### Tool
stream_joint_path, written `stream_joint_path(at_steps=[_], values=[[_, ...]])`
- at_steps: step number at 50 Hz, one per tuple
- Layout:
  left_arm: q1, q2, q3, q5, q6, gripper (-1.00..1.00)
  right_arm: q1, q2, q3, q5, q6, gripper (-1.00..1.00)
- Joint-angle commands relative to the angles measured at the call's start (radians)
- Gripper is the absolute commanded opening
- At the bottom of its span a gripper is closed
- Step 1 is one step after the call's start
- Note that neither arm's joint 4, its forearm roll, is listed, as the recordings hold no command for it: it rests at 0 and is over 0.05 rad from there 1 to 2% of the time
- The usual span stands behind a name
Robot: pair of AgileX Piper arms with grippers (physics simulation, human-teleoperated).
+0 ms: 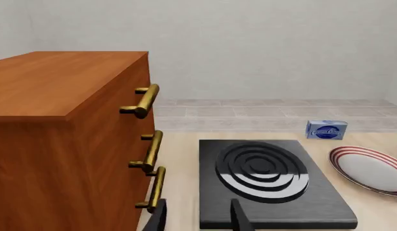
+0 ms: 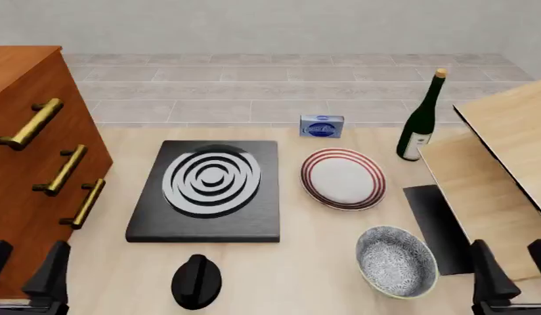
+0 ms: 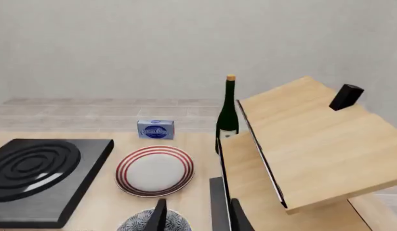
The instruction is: Put the bowl on the stove.
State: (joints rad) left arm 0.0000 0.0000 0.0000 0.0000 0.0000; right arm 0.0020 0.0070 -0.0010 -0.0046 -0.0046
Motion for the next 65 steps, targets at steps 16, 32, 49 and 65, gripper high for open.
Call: stream_joint_path(at_steps=[16, 32, 49, 65], values=[[0.000, 0.000, 0.000, 0.000, 0.000, 1.00, 0.065, 0.063, -0.095, 0.125, -0.126, 1.00], [0.000, 0.000, 0.000, 0.000, 0.000, 1.00, 0.126, 0.215, -0.189, 0.214, -0.173, 1.00], [0.000, 0.000, 0.000, 0.000, 0.000, 1.00, 0.209, 0.223, -0.237, 0.391, -0.214, 1.00], [0.000, 0.000, 0.000, 0.000, 0.000, 1.00, 0.285, 0.220, -0.265, 0.539, -0.270, 1.00]])
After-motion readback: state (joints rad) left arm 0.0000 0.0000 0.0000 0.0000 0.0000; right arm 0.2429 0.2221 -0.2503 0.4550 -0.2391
